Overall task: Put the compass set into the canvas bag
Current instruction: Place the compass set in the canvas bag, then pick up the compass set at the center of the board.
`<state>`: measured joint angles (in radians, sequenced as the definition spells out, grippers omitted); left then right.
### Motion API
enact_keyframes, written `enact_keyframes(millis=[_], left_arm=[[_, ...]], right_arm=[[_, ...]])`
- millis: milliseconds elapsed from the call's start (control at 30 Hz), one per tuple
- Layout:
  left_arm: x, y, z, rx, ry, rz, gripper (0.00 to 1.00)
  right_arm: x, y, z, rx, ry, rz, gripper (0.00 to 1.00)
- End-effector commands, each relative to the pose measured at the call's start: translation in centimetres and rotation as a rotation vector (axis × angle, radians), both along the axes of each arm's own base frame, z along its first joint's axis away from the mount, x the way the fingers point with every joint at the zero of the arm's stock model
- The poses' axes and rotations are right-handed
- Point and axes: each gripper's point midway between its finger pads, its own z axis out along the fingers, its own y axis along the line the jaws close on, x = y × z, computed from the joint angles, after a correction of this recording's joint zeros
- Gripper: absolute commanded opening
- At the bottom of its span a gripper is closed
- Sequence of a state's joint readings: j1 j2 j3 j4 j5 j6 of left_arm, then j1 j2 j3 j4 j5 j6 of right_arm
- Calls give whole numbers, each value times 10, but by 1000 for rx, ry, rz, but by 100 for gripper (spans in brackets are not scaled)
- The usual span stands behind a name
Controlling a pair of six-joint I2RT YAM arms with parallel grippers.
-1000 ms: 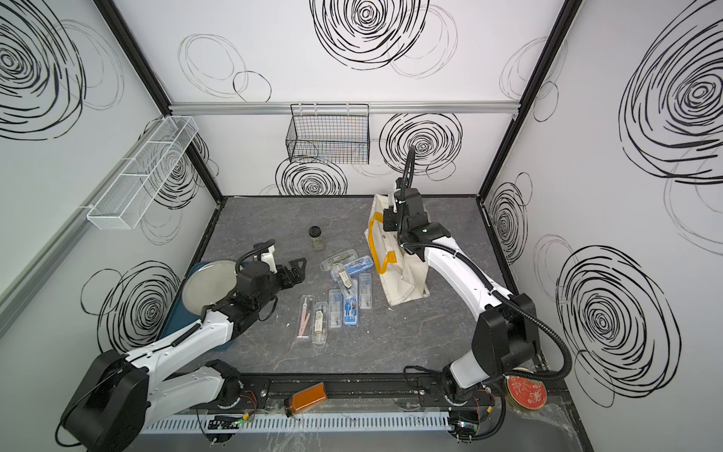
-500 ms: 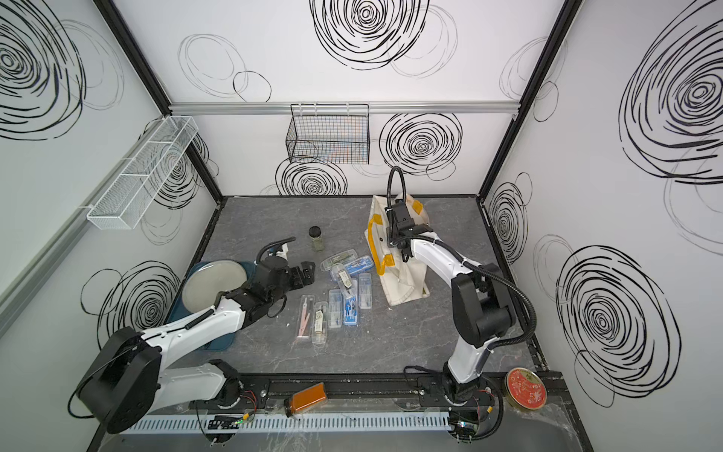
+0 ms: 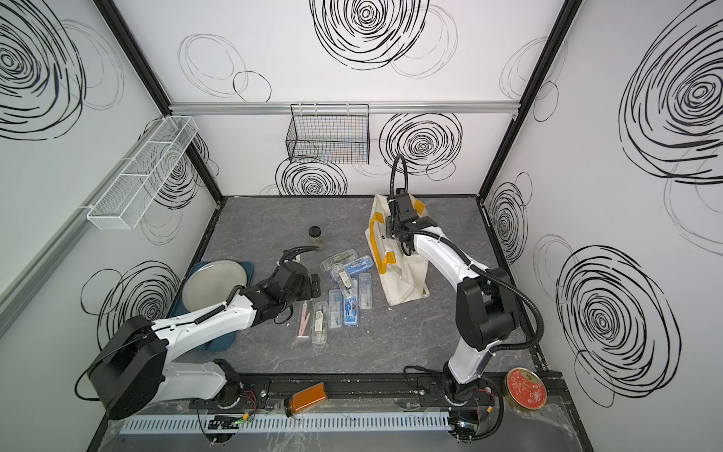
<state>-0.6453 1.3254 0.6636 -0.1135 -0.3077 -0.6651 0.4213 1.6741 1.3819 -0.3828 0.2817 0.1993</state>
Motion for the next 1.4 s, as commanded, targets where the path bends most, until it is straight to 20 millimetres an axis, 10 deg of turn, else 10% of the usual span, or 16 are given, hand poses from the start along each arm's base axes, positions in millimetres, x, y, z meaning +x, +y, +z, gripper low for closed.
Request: enact_keyframes(millis=[0, 233, 533, 1367], left_arm=[[0, -1, 1, -5, 14, 11, 99], [-25, 7, -26, 5, 102, 32, 99], [-43, 6, -43, -14, 145, 45, 96], [-20, -8, -84, -4, 243, 64, 64]], right_arm=[[-11, 20, 62, 78, -154, 118, 45], [-67, 85, 105, 201, -318, 402, 48], [-109, 164, 75, 206, -260, 637, 50], [-111, 201, 21, 276, -117, 686, 50]])
